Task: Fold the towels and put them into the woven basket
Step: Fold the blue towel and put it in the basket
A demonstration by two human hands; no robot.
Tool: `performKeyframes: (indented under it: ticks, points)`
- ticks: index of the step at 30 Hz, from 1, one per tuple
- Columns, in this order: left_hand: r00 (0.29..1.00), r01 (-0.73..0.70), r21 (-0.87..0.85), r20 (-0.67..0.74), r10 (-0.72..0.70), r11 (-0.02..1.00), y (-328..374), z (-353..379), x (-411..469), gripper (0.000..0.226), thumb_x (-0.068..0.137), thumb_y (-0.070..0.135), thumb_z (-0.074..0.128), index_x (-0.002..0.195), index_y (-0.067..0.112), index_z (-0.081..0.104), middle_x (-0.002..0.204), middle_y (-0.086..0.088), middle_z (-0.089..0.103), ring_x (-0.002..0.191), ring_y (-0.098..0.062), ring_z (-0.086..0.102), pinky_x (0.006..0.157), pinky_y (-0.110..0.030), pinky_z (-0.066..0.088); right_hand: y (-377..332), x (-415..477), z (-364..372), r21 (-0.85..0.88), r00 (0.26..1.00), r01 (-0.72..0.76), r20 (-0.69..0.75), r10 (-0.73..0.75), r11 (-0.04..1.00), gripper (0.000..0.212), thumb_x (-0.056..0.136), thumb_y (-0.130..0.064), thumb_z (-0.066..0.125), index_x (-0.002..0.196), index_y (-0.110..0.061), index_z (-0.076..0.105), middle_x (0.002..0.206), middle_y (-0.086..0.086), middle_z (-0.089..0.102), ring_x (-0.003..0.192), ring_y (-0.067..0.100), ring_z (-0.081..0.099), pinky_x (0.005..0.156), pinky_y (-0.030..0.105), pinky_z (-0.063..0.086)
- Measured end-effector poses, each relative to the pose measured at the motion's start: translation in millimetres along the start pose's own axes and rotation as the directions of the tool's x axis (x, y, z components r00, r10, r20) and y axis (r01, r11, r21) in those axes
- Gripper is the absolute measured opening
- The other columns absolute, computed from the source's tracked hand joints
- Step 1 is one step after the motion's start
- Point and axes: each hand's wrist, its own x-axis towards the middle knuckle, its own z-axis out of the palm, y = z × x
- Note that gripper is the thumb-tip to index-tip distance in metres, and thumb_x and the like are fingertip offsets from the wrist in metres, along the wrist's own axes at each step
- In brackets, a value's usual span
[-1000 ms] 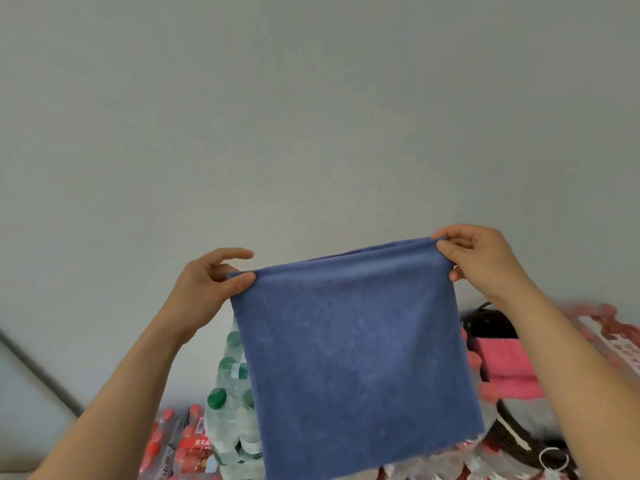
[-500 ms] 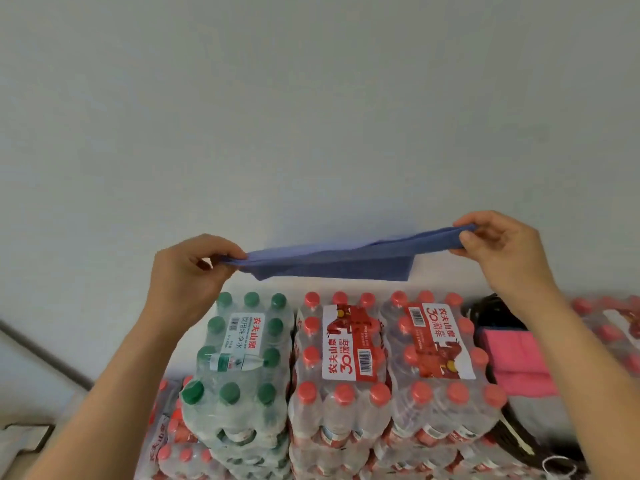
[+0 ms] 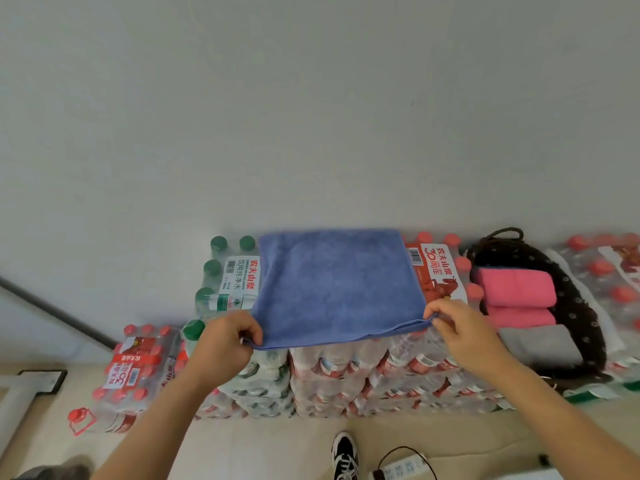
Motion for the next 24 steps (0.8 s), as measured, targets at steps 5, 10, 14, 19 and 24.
performKeyframes:
  ticks: [5,10,14,19,24]
  points:
    - [0.999,0.045,-0.063,-0.017,-0.046,0.997,-5,5,-5,0.066,0.054,-0.026,0.054,0.048,0.04,0.059,0.067,0.014,0.065,0.071,0.0,0.058,0.062,-0.009,0.042,3,-7,1,-0.084,0.993,0.118,0.017,-0.117,0.989,0.029,0.086,0.001,0.06,0.085,-0.028,0.061,0.09,-0.014,0.054,0.089,0.003,0.05,0.076,0.021,0.041]
    - [0.997,0.068,-0.087,-0.031,-0.071,0.994,-4,3,-11,0.075,0.055,-0.027,0.052,0.048,0.046,0.064,0.074,0.024,0.064,0.074,-0.004,0.059,0.063,-0.01,0.043,12,-16,4,-0.102,0.99,0.143,0.026,-0.141,0.984,0.025,0.083,-0.001,0.066,0.085,-0.026,0.069,0.091,-0.017,0.051,0.089,0.003,0.051,0.075,0.021,0.043]
    - [0.99,0.103,-0.064,0.1,-0.096,0.993,1,-6,-15,0.066,0.058,-0.023,0.051,0.046,0.04,0.068,0.068,0.016,0.067,0.069,-0.008,0.061,0.062,-0.014,0.046,9,-19,0,-0.084,0.987,0.096,0.134,-0.084,0.992,0.033,0.083,-0.009,0.069,0.079,-0.04,0.063,0.091,-0.018,0.051,0.089,0.001,0.053,0.076,0.017,0.044]
    - [0.915,0.178,0.01,0.367,-0.169,0.984,15,-28,3,0.049,0.067,-0.014,0.05,0.056,0.028,0.073,0.068,0.006,0.072,0.062,-0.006,0.062,0.065,-0.015,0.05,-4,0,-23,-0.087,0.912,0.025,0.41,0.013,0.996,0.03,0.081,-0.011,0.067,0.089,-0.04,0.067,0.098,-0.015,0.053,0.092,0.001,0.053,0.077,0.014,0.042]
    - [0.94,0.318,-0.076,-0.101,-0.325,0.945,19,-22,64,0.028,0.087,0.005,0.054,0.088,0.025,0.074,0.087,0.01,0.072,0.074,-0.011,0.065,0.072,-0.024,0.051,-15,59,-36,0.085,0.972,-0.122,0.212,0.102,0.989,0.018,0.092,-0.017,0.06,0.093,-0.034,0.064,0.096,-0.013,0.065,0.088,0.003,0.06,0.076,0.022,0.05]
